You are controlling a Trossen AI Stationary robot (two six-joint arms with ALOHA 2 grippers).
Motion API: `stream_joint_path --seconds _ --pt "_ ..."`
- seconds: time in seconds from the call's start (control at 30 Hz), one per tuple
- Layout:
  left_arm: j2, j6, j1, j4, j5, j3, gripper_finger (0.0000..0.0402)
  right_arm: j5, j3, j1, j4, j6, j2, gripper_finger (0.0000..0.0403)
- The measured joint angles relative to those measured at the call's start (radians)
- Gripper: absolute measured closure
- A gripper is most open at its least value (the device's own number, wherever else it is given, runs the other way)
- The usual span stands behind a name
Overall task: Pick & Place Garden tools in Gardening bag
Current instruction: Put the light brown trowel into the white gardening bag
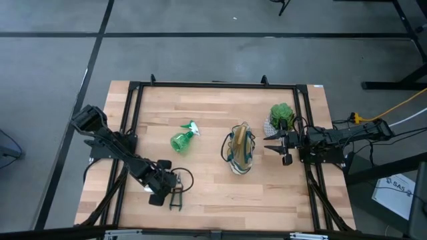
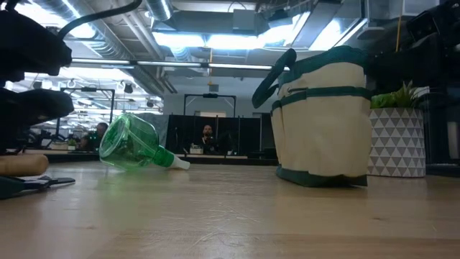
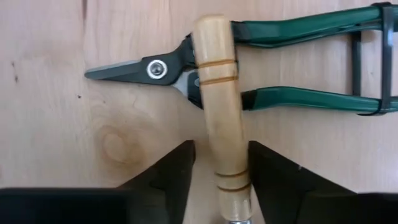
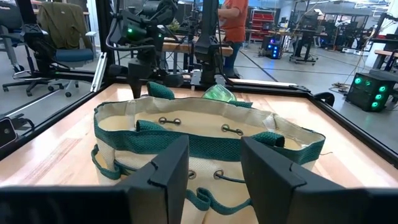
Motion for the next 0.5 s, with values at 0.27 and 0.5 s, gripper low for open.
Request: stream_joint_path --seconds 0.27,0.5 --pt "-0.008 0.042 0.031 -0.004 0.030 -0.002 0.0338 0.000 0.000 0.000 0.000 0.000 0.000 0.0256" --pt "-0.113 0.139 0.090 -0.030 0.016 -0.006 0.0338 0.000 0.000 0.000 0.000 0.000 0.000 0.0256"
